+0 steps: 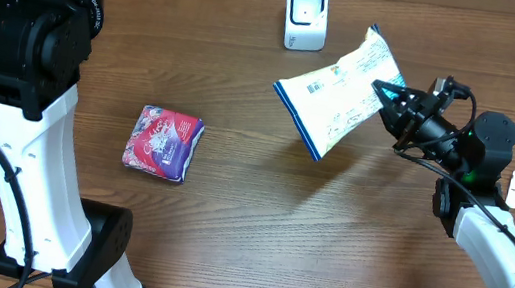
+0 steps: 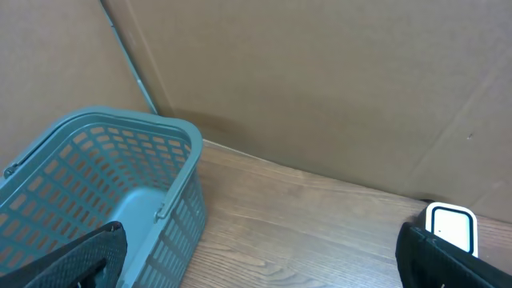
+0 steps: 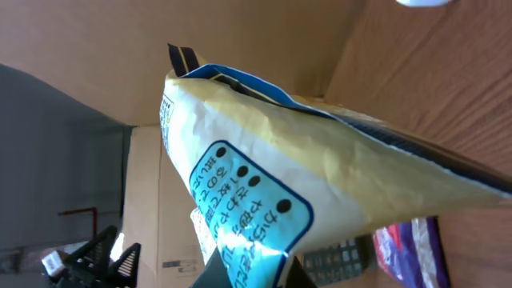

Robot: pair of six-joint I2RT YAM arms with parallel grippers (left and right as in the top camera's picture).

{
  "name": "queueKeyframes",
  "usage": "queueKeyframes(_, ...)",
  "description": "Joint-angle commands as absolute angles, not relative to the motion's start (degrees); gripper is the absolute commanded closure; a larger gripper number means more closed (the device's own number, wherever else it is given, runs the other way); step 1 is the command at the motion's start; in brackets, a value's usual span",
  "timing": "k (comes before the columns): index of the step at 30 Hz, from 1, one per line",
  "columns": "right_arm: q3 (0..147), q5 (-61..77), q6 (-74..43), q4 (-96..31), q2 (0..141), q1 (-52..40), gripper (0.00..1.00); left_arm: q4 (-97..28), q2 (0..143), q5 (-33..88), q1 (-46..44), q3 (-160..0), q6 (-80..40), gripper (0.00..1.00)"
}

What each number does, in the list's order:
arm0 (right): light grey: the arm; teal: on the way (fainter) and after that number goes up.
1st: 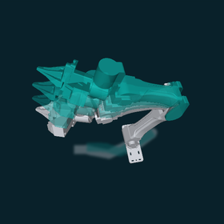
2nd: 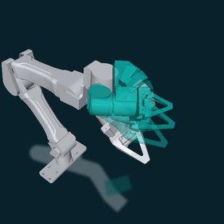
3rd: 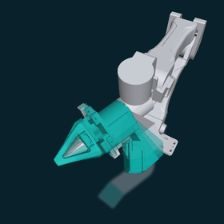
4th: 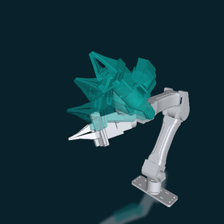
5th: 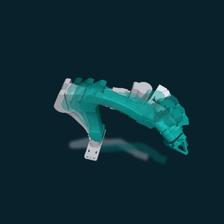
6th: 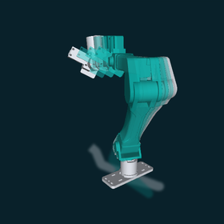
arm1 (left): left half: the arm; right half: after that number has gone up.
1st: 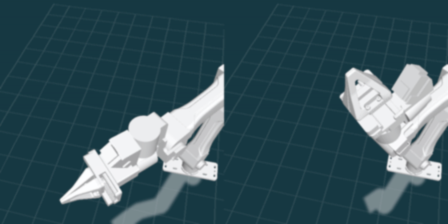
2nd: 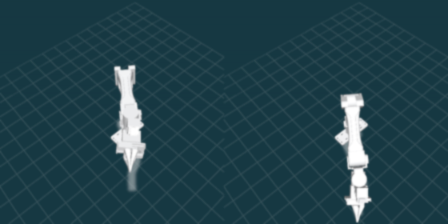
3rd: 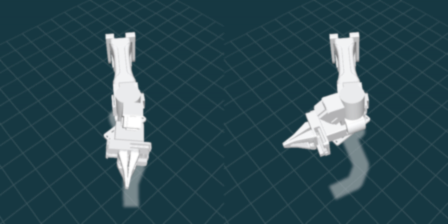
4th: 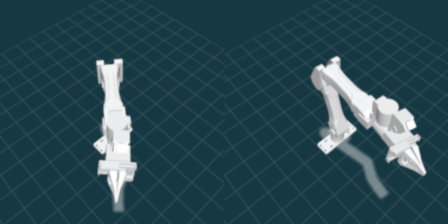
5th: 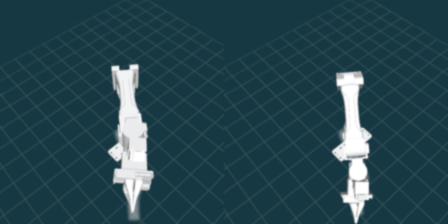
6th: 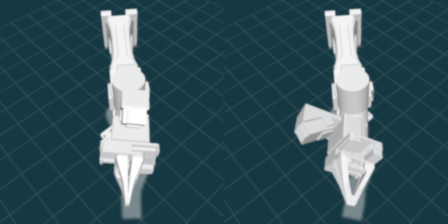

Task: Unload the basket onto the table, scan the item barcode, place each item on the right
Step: 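Lift the blue-white bag up toward the white scanner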

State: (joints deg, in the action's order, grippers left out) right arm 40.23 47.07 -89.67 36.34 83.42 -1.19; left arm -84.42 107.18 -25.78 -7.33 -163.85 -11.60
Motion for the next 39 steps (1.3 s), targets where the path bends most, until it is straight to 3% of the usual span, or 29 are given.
queueKeyframes(1, 43.8, 47.3, -86.7, 36.7, 82.1, -1.1, 0.96, -84.2, 107.9, -26.3, -6.8, -164.0, -10.7, 0.00)
queueKeyframes(11, 44.4, 49.7, -83.8, 36.7, 80.4, -1.1, 0.96, -84.2, 107.9, -26.3, -6.8, -164.0, -10.7, 0.00)
queueKeyframes(16, 45.1, 46.8, -57.0, 33.4, 80.4, -1.6, 0.96, -84.2, 107.9, -26.3, -6.8, -164.0, -10.7, 0.00)
queueKeyframes(20, 45.9, 27.7, -43.4, 23.2, 80.4, -2.7, 0.96, -84.2, 107.9, -26.3, -6.8, -164.0, -10.7, 0.00)
queueKeyframes(28, 53.0, 5.2, -15.5, 21.0, 81.5, -11.0, 0.96, -84.2, 107.9, -26.3, -6.8, -164.0, -10.7, 0.00)
queueKeyframes(39, 76.2, -10.0, 18.9, 17.8, 102.5, -17.8, 0.96, -84.2, 107.9, -26.3, -6.8, -164.0, -10.7, 0.00)
